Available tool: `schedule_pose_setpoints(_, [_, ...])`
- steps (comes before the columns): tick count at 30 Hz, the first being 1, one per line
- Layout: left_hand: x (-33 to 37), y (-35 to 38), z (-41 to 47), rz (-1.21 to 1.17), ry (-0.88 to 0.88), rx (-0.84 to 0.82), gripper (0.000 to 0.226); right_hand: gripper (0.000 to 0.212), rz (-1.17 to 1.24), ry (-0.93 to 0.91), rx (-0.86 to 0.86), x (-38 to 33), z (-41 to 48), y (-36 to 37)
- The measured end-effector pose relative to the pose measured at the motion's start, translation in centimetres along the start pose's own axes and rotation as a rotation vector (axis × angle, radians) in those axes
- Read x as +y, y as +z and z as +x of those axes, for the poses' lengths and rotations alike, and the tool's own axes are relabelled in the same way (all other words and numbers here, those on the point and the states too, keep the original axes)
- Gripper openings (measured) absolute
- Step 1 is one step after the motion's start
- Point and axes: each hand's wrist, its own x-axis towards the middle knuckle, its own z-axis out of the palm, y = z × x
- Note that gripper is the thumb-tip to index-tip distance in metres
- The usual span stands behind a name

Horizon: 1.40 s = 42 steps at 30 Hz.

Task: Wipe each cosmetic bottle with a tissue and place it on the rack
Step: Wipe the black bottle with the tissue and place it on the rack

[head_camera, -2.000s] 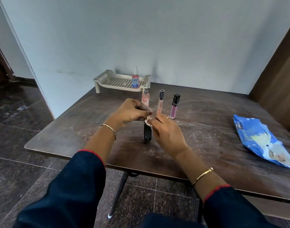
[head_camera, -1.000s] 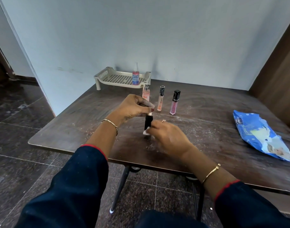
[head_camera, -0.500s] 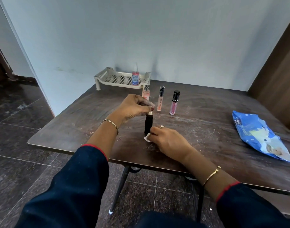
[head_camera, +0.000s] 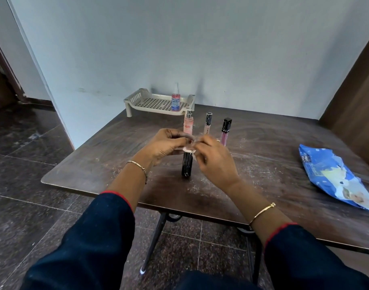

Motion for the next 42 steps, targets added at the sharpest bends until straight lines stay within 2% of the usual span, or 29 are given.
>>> schedule_pose_setpoints(3, [-0.1,-0.2,0.1,0.013,-0.009,0.018,0.017,0.021,-0.044,-0.093,-0.056,0.0,0.1,1.1])
schedule_pose_setpoints(7, [0.0,-0.4,0.0,0.003,0.000,-0.018,0.020,0.030,-0.111,-0.109,-0.082,0.1,0.1,1.7])
schedule_pose_setpoints(15, [-1.0,0.5,0.3,0.049,-0.040,-0.027,0.015,0.030,-0.090,-0.160,-0.105,0.4,-1.3,1.4])
schedule_pose_setpoints(19, [-2.3,0.7,-0.2,-0.055,-0.049,-0.021,0.013,0.022,-0.046,-0.149,-0.118,0.3,-2.0,1.3])
schedule_pose_setpoints(26, [-0.6,0.3,0.2,-0.160,-0.046,0.027,0.016,0.027,-0.080,-0.161,-0.092,0.3,-1.0,0.7])
schedule_pose_setpoints(32, [0.1,0.0,0.4,-0.142,0.004,0.061,0.018,0.020,-0.067,-0.163,-0.278,0.8,-3.5,1.5])
schedule_pose_setpoints(38, [0.4,0.2,0.2,-0.069,0.029,0.021,0.024,0.021,-0.099,-0.139,-0.256,0.9,-3.1,1.5])
schedule_pose_setpoints(42, [0.5,0.1,0.2,-0.051,0.025,-0.027,0.025,0.016,-0.097,-0.126,-0.133,0.8,-1.0,1.0])
